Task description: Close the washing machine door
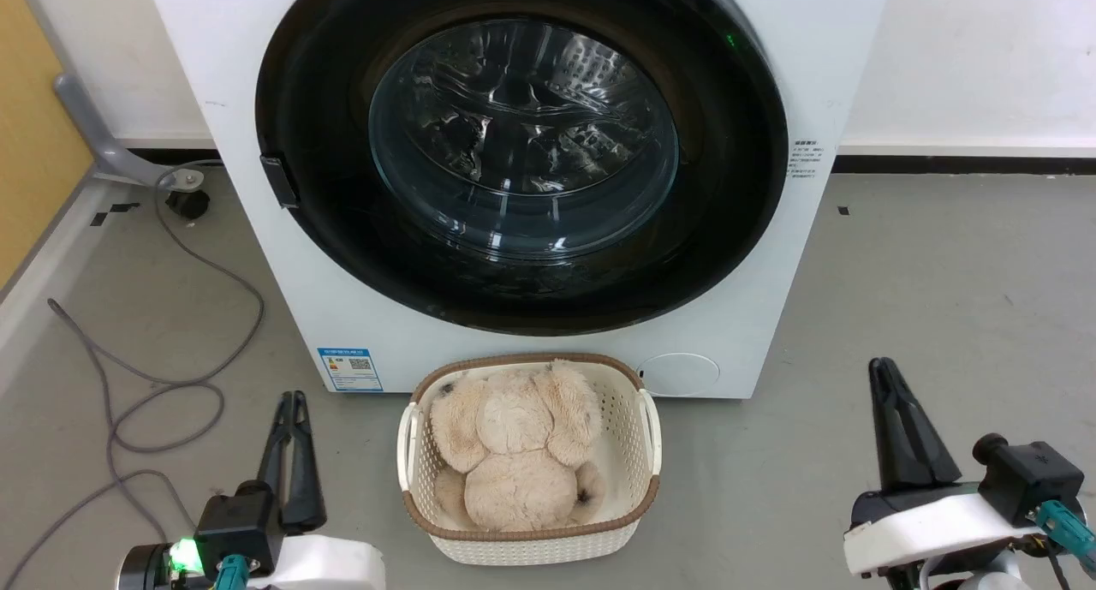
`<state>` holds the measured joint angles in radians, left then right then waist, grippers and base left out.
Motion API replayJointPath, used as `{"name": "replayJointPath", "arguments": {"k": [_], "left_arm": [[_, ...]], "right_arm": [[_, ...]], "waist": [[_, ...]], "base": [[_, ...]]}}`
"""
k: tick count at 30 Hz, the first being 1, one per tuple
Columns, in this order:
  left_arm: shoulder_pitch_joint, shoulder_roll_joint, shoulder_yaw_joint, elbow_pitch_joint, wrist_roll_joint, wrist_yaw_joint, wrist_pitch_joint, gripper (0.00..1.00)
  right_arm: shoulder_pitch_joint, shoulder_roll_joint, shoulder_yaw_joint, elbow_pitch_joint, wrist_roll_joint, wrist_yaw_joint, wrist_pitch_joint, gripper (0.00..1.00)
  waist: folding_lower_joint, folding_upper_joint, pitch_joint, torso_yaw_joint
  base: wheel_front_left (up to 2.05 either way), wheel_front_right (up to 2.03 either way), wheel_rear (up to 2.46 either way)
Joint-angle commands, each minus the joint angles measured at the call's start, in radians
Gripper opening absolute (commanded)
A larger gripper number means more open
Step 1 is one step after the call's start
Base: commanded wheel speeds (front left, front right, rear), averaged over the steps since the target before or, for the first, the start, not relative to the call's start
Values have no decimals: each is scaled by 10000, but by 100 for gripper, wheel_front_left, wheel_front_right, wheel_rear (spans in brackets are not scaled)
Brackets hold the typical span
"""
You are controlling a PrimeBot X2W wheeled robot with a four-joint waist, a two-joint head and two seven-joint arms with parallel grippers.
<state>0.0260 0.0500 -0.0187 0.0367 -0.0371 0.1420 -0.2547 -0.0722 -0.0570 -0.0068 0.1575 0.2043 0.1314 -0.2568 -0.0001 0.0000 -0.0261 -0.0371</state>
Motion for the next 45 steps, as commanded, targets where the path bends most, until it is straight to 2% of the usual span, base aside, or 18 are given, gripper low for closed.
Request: {"name": "replayJointPath", "arguments": {"k": [1, 45], "left_arm": [[-2, 0, 1, -3, 3, -11, 20, 0], [-91, 1, 66, -129, 130, -499, 895, 0]], "right_arm": [[6, 1, -1, -12, -16, 0, 20, 0], [254, 24, 23, -553, -718, -3, 902, 0]], "waist": [[1, 0, 2, 3], [1, 0, 92, 130]], "base": [[0, 0, 0], [0, 0, 0]]}}
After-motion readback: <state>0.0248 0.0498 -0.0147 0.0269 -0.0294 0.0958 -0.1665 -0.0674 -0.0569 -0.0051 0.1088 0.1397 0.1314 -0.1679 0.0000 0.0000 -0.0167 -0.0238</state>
